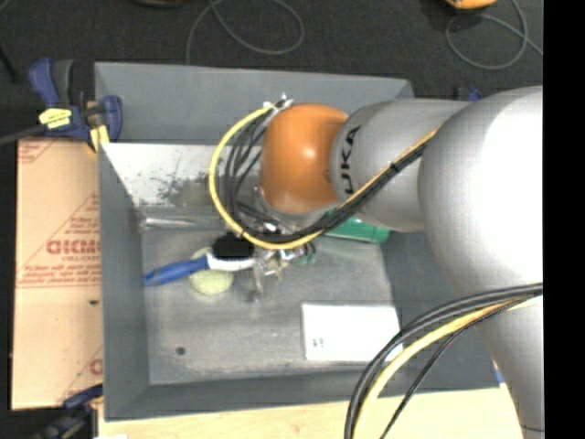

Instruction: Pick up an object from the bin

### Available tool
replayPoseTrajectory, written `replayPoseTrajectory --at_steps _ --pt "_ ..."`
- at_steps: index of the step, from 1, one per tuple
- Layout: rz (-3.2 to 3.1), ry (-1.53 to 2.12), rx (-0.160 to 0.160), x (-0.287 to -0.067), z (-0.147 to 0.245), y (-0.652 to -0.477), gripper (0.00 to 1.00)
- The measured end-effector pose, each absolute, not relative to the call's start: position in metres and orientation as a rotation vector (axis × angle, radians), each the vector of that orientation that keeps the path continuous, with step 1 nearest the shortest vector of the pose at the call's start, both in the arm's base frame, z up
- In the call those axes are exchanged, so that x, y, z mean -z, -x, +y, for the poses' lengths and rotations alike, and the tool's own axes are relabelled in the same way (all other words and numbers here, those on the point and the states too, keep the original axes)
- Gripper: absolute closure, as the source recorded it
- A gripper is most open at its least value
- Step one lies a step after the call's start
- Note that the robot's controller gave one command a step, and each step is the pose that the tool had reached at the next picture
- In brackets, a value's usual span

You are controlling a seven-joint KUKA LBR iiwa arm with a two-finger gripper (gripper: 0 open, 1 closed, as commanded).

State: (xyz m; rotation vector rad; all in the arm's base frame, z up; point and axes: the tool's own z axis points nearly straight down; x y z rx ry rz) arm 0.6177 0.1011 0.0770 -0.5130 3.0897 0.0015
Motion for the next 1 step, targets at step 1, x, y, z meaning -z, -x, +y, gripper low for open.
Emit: replayPoseTrajectory --at_steps 1 --pt "3.045 0.623 -0.002 -0.0566 0.1205 -0.6272 1.00"
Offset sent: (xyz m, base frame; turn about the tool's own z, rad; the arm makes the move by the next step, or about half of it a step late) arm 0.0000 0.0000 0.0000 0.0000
